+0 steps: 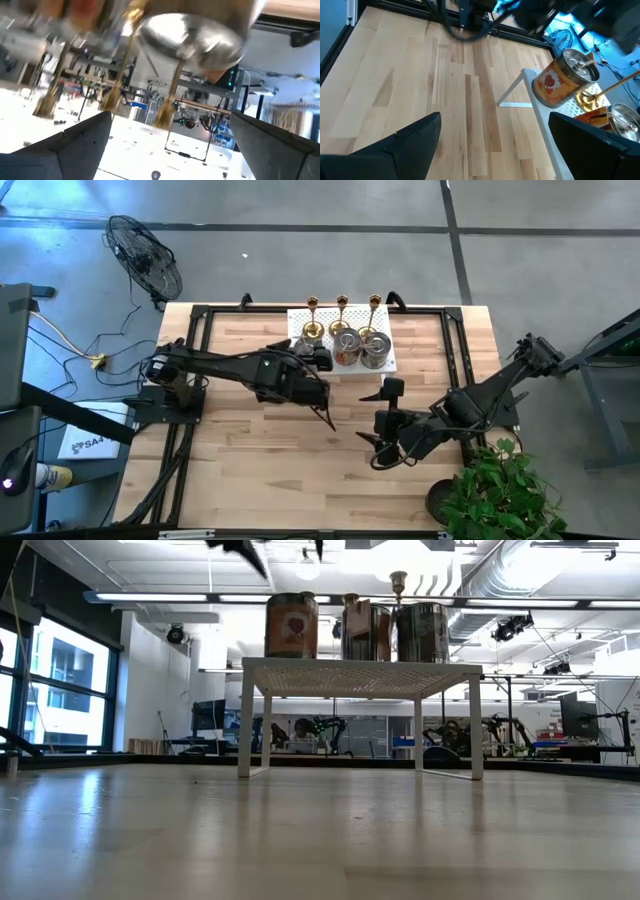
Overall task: Pick & Place candle stick holders
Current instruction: Return to Home Position
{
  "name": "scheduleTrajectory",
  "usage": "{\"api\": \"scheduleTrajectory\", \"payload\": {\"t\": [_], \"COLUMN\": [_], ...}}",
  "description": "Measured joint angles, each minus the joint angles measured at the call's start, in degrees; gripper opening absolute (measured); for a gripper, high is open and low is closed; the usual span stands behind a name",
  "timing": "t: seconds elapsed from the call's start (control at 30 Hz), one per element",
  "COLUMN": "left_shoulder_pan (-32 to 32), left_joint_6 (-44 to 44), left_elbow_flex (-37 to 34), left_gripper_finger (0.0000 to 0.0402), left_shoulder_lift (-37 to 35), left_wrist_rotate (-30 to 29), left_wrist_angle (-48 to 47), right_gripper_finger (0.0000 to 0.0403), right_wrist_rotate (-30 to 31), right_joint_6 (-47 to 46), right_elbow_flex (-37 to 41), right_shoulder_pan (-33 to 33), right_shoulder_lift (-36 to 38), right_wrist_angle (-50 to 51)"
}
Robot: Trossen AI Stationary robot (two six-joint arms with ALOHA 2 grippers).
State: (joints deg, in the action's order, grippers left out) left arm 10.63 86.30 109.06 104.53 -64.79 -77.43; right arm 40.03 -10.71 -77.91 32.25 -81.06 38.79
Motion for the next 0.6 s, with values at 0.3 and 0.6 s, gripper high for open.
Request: {"api": "scheduleTrajectory", "payload": {"t": [0.3, 0.6], "left_shoulder_pan": [1.93, 8.29], "left_joint_6": [-8.78, -44.0], "left_elbow_flex": [23.06, 22.43], "left_gripper_finger": [0.0399, 0.0399], "left_shoulder_lift": [0.02, -9.07], "left_wrist_rotate": [1.39, -12.88], "left_wrist_angle": [0.61, 37.62], "right_gripper_finger": [0.0364, 0.0364], "right_wrist_rotate": [0.02, -3.14], "right_joint_6": [0.33, 5.32], "right_elbow_flex": [0.0, -0.04], "right_shoulder_pan": [-0.01, 0.09], "right_shoulder_lift": [0.0, 0.17], "right_wrist_angle": [0.0, -1.55]}}
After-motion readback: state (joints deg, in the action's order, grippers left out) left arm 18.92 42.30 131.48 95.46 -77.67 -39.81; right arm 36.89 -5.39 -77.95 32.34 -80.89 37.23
